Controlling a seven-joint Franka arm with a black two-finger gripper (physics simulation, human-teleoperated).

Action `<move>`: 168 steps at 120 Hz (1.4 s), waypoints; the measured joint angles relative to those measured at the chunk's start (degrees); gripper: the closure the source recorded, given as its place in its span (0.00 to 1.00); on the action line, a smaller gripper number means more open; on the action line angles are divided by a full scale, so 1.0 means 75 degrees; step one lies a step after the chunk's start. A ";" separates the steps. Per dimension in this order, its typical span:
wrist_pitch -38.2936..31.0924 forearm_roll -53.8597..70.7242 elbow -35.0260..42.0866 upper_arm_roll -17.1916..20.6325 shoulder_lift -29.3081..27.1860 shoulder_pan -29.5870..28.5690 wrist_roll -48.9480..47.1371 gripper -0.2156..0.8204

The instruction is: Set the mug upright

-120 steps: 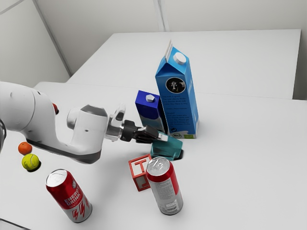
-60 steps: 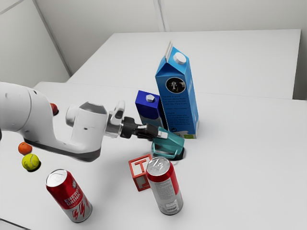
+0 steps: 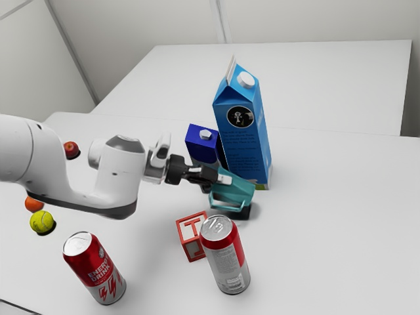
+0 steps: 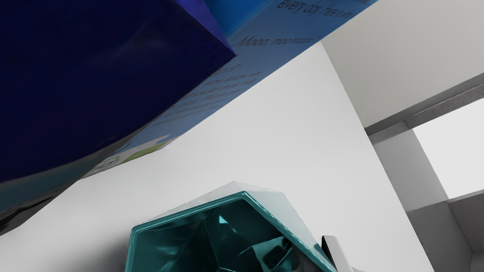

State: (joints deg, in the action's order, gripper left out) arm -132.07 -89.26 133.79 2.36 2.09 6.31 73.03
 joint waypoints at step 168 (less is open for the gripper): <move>-0.0025 0.2266 0.1174 -0.0044 -0.2657 0.0310 -0.1162 0.96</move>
State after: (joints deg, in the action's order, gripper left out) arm -132.26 -72.27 142.59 2.03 -17.83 8.63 64.31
